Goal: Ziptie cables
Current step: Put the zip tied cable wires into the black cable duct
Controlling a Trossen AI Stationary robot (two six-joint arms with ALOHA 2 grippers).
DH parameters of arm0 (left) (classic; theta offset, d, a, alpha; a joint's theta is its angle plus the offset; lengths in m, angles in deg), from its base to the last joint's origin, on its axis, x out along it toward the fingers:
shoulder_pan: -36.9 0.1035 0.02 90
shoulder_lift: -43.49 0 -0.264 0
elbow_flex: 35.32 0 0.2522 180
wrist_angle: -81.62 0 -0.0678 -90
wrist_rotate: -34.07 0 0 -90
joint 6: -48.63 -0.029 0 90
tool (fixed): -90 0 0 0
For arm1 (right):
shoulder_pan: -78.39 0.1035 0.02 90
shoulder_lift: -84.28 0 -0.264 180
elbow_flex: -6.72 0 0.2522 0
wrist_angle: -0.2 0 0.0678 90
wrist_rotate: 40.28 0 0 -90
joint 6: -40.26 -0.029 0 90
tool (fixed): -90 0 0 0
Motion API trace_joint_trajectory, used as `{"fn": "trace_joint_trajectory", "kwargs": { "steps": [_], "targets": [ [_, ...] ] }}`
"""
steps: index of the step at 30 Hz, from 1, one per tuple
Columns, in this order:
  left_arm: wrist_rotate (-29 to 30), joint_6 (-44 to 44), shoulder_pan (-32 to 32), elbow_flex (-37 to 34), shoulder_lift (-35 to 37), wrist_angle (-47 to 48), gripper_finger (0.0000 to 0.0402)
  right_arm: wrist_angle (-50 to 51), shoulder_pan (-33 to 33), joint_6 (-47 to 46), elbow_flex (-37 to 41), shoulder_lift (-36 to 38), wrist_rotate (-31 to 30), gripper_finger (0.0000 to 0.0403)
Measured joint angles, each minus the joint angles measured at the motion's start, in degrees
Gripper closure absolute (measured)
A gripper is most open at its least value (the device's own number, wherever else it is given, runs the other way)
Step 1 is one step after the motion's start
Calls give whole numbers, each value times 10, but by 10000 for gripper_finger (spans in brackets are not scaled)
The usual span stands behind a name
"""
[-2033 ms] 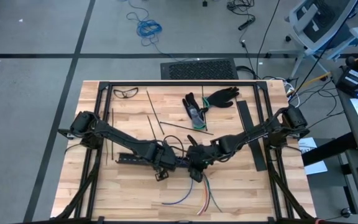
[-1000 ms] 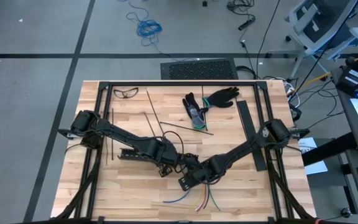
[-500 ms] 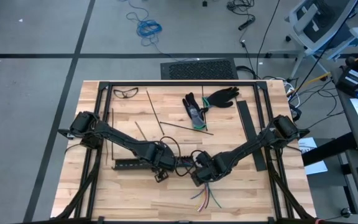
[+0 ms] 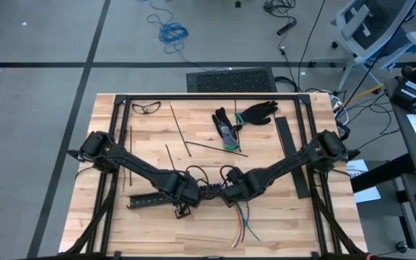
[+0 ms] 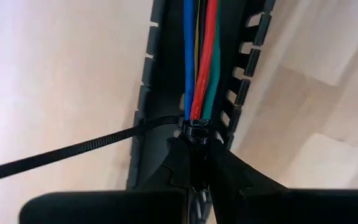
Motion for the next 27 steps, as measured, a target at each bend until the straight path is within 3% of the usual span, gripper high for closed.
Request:
{"fn": "trace_joint_trajectory", "kwargs": {
  "steps": [7, 13, 17, 21, 27],
  "targets": [
    [66, -110, -1, 0, 0, -3, 371, 59, -5, 21, 0, 54, -52, 403],
    [80, -202, 0, 0, 0, -5, 371, 52, -20, 123, 0, 120, -89, 403],
    [90, -250, 0, 0, 0, -10, 371, -46, -25, 249, 36, 134, -79, 403],
    [102, -253, 0, 0, 0, -7, 371, -209, -32, 346, 111, 135, 2, 403],
    [96, -176, 1, 0, 0, -1, 371, -352, -68, 332, 214, 136, 45, 382]
  ]
}}
